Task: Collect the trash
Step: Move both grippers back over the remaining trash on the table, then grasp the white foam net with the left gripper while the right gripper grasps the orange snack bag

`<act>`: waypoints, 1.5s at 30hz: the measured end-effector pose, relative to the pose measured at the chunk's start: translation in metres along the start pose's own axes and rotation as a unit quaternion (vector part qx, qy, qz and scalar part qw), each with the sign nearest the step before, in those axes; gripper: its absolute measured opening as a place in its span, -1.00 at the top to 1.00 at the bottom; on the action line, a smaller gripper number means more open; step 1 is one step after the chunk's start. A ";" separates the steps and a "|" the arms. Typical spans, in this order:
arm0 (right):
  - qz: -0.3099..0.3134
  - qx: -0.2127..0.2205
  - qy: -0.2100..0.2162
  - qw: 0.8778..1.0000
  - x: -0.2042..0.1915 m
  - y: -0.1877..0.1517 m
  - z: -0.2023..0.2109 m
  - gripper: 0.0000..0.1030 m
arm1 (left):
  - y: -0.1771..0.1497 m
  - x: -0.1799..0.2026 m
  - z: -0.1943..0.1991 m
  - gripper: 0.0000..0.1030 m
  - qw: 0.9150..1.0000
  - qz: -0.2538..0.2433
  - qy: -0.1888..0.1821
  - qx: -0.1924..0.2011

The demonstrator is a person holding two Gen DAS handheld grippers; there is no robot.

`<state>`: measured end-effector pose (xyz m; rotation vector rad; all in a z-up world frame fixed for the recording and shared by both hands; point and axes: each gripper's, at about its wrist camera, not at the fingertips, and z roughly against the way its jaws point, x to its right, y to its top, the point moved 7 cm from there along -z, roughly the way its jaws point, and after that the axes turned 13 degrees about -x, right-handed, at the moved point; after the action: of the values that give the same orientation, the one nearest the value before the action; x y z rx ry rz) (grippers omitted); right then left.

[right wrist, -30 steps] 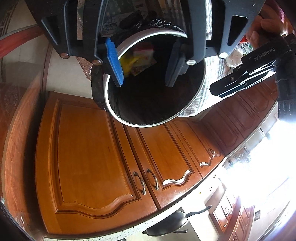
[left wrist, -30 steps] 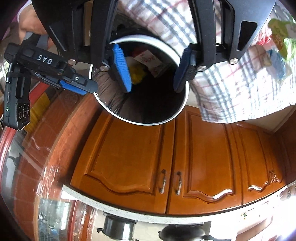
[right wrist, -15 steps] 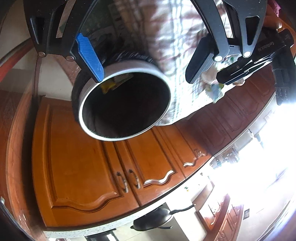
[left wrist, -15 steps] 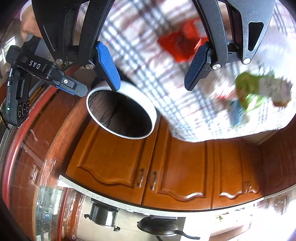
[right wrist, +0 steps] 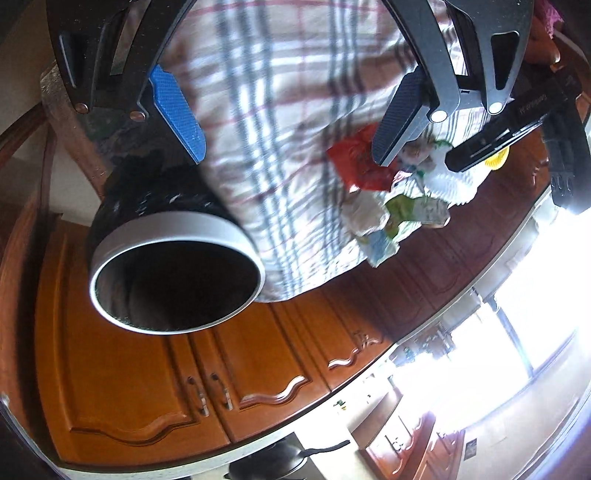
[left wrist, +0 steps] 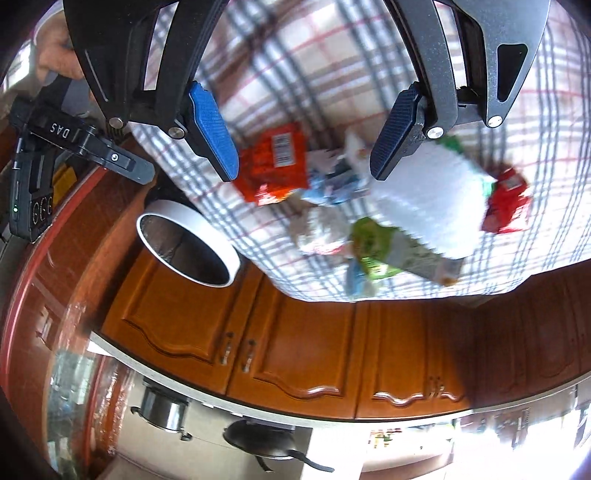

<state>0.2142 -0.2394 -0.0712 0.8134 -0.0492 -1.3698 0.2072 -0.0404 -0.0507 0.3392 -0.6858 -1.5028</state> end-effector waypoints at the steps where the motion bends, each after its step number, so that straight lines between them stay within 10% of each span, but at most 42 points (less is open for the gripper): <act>1: 0.005 -0.002 0.001 1.000 -0.005 -0.001 -0.002 -0.81 | -0.002 -0.007 0.002 -0.46 1.000 0.005 0.003 0.001; 15: 0.066 -0.020 0.010 0.998 -0.064 -0.005 -0.025 -0.76 | -0.006 -0.071 0.018 -0.46 0.997 0.060 0.039 0.016; 26: 0.102 -0.052 0.007 0.993 -0.093 0.006 -0.068 -0.01 | 0.016 -0.082 -0.004 -0.43 0.998 0.042 0.053 -0.001; 30: 0.107 -0.075 0.003 0.991 -0.094 0.005 -0.087 0.82 | 0.016 -0.075 -0.016 0.38 0.999 0.025 0.036 -0.023; 45: 0.089 -0.030 -0.002 0.996 -0.068 0.007 -0.031 0.93 | 0.022 -0.025 0.008 0.63 1.000 -0.013 -0.013 0.003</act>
<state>0.2186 -0.1651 -0.0615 0.7384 -0.0809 -1.1996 0.2217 -0.0127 -0.0365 0.3340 -0.7081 -1.5320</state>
